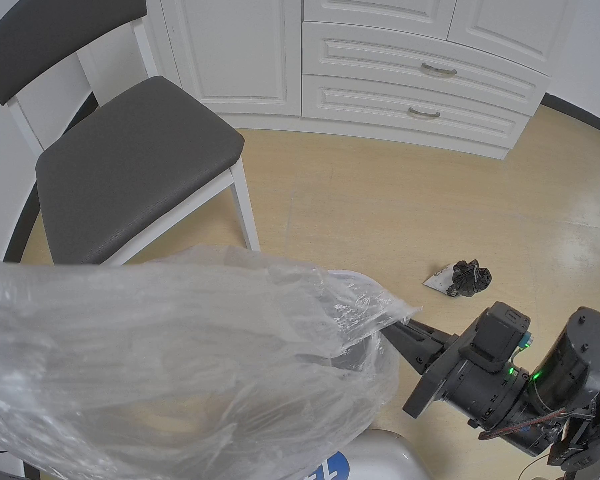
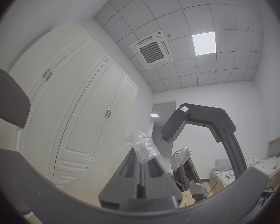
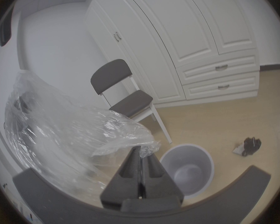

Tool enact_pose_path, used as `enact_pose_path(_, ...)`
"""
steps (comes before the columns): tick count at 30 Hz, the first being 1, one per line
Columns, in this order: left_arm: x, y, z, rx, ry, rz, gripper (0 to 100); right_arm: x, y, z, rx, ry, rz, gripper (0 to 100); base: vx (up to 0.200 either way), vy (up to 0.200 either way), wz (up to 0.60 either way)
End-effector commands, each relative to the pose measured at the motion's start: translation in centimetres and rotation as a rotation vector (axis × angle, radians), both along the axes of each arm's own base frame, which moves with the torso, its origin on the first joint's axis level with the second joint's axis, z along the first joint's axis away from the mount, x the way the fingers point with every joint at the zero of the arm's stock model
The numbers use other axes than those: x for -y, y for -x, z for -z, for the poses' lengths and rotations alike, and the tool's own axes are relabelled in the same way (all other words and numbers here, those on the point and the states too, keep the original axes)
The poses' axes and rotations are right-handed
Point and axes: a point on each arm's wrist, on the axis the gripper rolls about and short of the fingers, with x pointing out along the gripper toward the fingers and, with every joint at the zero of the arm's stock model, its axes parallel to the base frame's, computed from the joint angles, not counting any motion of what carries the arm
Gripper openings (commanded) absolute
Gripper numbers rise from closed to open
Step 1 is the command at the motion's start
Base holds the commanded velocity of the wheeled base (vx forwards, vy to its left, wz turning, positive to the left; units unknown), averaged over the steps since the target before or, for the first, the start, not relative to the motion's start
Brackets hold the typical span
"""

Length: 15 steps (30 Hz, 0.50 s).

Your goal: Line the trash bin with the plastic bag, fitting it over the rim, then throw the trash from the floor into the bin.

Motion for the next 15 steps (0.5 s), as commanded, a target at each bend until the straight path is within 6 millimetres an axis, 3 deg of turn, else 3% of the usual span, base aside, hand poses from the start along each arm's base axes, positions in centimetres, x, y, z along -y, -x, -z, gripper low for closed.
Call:
enact_pose_path(1, 0.1, -0.2, 0.4, -0.038, -0.035, -0.003, 0, 1.1, 0.6, -1.8, 0.087, -0.027, 0.017, 0, 0.0, 0.0, 0.0)
enact_pose_path(15, 0.2, -0.4, 1.1, -0.176, -0.147, -0.027, 0, 4.0, 1.6, -5.2, 0.204, -0.006, 0.161, 0, 0.0, 0.0, 0.0)
